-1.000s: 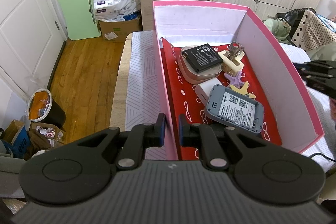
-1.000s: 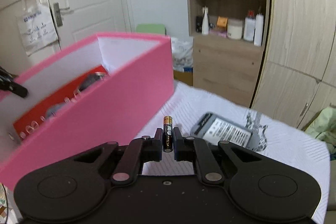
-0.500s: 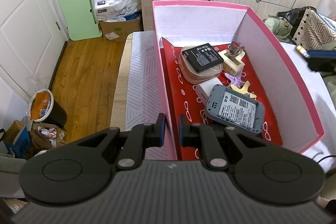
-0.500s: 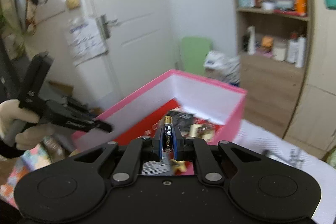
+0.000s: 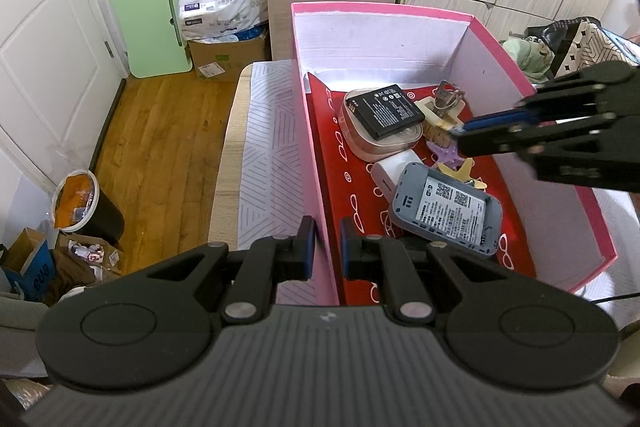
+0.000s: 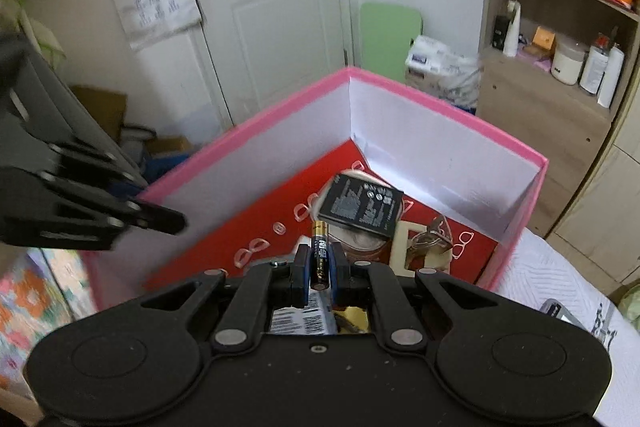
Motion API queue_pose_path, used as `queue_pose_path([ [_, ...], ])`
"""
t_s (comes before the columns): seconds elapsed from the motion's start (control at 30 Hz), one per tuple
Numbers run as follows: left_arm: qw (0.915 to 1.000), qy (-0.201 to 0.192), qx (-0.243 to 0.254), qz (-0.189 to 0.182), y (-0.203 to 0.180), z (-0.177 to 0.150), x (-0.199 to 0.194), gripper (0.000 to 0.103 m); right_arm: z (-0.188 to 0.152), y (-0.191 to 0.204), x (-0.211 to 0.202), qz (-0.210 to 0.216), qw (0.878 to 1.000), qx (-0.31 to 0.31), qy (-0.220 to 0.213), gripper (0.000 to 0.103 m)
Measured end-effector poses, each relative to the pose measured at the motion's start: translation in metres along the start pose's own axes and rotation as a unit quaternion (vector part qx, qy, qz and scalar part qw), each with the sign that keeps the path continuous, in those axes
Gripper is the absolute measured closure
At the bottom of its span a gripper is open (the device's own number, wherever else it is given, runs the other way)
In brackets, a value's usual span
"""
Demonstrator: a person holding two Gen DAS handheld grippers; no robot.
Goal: Organize rigid objects
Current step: 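Drop the AA battery into the pink box and open the right tool, then grasp the second grey router on the bed with the right tool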
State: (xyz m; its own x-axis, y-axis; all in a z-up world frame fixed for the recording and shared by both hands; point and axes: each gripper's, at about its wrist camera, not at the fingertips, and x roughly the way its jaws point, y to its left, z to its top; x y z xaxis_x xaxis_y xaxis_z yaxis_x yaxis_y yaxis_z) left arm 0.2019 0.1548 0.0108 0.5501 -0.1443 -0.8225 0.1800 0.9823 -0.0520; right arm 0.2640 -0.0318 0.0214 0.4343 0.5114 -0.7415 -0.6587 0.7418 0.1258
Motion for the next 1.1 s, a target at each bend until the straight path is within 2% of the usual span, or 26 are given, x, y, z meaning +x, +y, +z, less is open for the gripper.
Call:
queue_pose_path([
  [0.33, 1.0000, 0.000, -0.003, -0.002, 0.001, 0.000, 0.000, 0.093, 0.005, -0.002, 0.032, -0.041, 0.997, -0.021, 0.058, 0.090],
  [0.4, 1.0000, 0.000, -0.003, -0.002, 0.001, 0.000, 0.000, 0.093, 0.004, -0.004, 0.026, -0.036, 0.998, -0.011, 0.043, 0.084],
  [0.53, 1.0000, 0.000, -0.002, -0.001, 0.001, 0.000, 0.000, 0.093, 0.002, -0.011, -0.009, -0.024, 1.000, 0.011, -0.010, 0.082],
  [0.7, 1.0000, -0.001, -0.002, -0.001, 0.000, 0.000, 0.000, 0.093, -0.012, -0.025, -0.056, -0.014, 0.997, 0.057, -0.046, 0.079],
  [0.8, 1.0000, -0.001, -0.002, 0.000, 0.000, 0.000, 0.000, 0.093, -0.024, -0.035, -0.077, -0.019, 0.995, 0.078, -0.056, 0.077],
  [0.9, 1.0000, -0.001, -0.002, 0.002, -0.001, 0.000, 0.000, 0.093, -0.039, -0.047, -0.095, -0.042, 0.993, 0.096, -0.060, 0.074],
  [1.1, 1.0000, 0.000, 0.000, 0.009, -0.004, 0.000, 0.001, 0.093, -0.071, -0.086, -0.110, -0.071, 0.984, 0.153, -0.063, 0.072],
])
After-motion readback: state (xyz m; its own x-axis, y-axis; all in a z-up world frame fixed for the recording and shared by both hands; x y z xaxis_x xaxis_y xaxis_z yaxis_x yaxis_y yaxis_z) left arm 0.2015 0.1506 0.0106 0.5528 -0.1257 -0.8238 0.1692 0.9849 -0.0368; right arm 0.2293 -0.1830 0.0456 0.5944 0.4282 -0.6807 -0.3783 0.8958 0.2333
